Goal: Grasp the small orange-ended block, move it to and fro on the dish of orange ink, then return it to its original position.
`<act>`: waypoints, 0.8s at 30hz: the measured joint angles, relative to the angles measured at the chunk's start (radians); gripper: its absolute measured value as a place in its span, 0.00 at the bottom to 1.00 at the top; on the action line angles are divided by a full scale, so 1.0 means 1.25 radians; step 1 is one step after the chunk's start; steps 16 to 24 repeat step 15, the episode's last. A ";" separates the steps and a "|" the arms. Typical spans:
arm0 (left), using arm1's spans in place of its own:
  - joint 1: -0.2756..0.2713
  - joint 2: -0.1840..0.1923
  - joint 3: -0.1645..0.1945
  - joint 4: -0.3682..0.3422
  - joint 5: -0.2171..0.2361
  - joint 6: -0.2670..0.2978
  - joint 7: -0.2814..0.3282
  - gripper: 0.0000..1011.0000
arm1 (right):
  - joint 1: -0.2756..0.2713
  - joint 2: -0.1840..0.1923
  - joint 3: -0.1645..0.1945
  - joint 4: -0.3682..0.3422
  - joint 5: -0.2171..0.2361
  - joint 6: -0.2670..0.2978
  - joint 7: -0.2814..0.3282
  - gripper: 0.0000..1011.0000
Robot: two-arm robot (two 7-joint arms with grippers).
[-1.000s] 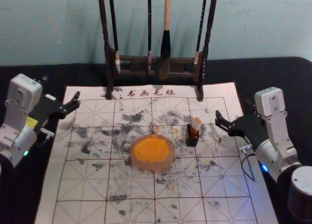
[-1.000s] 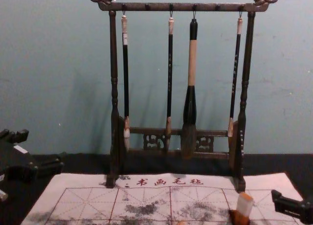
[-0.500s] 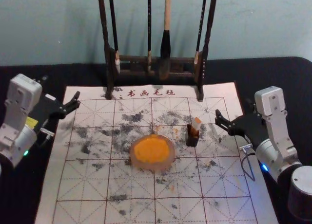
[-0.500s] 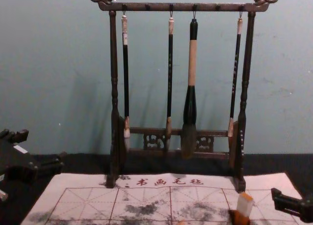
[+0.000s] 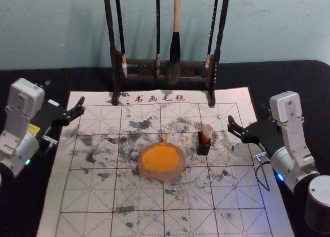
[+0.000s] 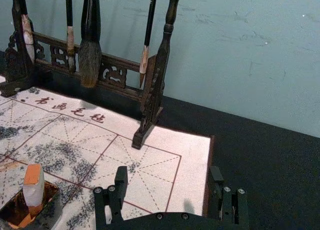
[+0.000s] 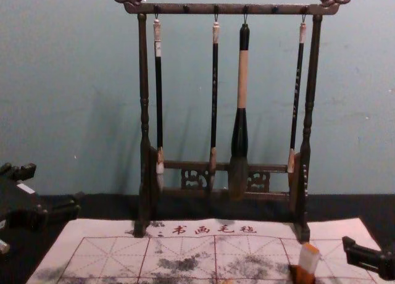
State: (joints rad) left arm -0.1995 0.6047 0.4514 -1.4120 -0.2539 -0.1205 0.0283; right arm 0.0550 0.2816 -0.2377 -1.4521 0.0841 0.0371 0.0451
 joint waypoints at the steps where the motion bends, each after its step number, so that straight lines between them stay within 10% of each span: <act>1: 0.000 0.000 0.000 0.000 0.000 0.000 0.000 0.99 | 0.000 0.000 0.000 0.000 0.000 0.000 0.000 0.99; 24: 0.000 0.000 0.000 0.000 0.000 0.000 0.000 0.99 | 0.000 0.000 0.000 -0.001 0.000 0.000 0.000 0.99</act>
